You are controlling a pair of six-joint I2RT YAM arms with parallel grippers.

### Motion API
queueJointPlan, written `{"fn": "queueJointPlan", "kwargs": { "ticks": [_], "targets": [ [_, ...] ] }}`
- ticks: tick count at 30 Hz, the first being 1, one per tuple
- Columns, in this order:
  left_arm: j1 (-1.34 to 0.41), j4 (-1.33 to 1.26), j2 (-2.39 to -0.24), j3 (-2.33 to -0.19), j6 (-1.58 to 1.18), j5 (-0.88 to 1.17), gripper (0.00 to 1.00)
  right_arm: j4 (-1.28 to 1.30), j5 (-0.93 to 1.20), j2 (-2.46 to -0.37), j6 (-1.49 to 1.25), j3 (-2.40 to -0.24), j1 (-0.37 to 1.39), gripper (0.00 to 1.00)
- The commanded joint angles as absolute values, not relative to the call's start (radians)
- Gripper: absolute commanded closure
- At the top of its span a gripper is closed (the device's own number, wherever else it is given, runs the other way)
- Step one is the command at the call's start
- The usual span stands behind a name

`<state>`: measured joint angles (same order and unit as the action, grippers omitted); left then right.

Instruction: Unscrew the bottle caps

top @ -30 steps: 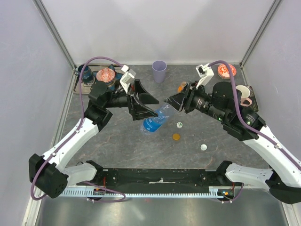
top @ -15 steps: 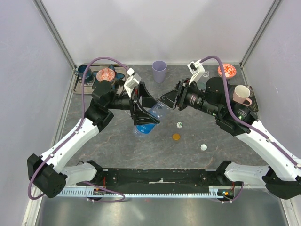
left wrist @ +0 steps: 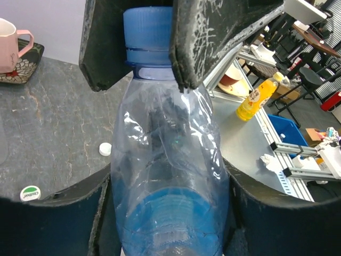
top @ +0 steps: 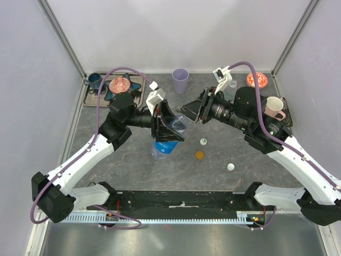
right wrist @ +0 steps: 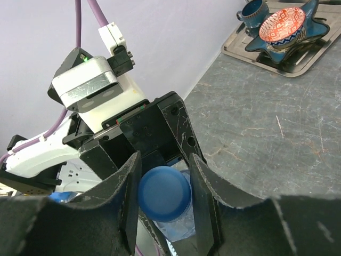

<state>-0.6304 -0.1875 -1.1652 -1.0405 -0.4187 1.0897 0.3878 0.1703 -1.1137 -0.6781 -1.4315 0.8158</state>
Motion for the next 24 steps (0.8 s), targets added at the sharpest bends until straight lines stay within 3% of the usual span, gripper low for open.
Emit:
{"fn": "queueJointPlan", "kwargs": {
  "ticks": [1,2,6,8,15,19,24],
  "targets": [
    [-0.637,-0.158,-1.167,-1.072,-0.354,1.095,0.46,0.342,0.176,-1.104,-0.680,-1.430,0.815,1.00],
    [-0.638,-0.149,-1.167,-1.074,-0.342,1.089,0.46,0.350,0.164,-1.103,-0.670,-1.433,0.815,0.78],
    [-0.652,-0.078,-1.143,-1.077,-0.261,0.949,0.47,0.419,0.053,-1.086,-0.629,-1.476,0.815,0.33],
    [-0.672,-0.017,-1.120,-1.078,-0.179,0.841,0.47,0.433,0.005,-1.078,-0.617,-1.499,0.815,0.24],
    [-0.839,0.041,-1.085,-1.066,-0.051,0.144,0.53,0.472,-0.182,-1.080,-0.658,-1.499,0.816,0.23],
    [-0.896,0.006,-1.074,-1.045,-0.017,-0.038,0.54,0.486,-0.222,-1.111,-0.673,-1.499,0.816,0.26],
    [-0.942,0.003,-1.077,-1.045,0.026,-0.124,0.55,0.474,-0.221,-1.146,-0.677,-1.500,0.815,0.29]
  ]
}}
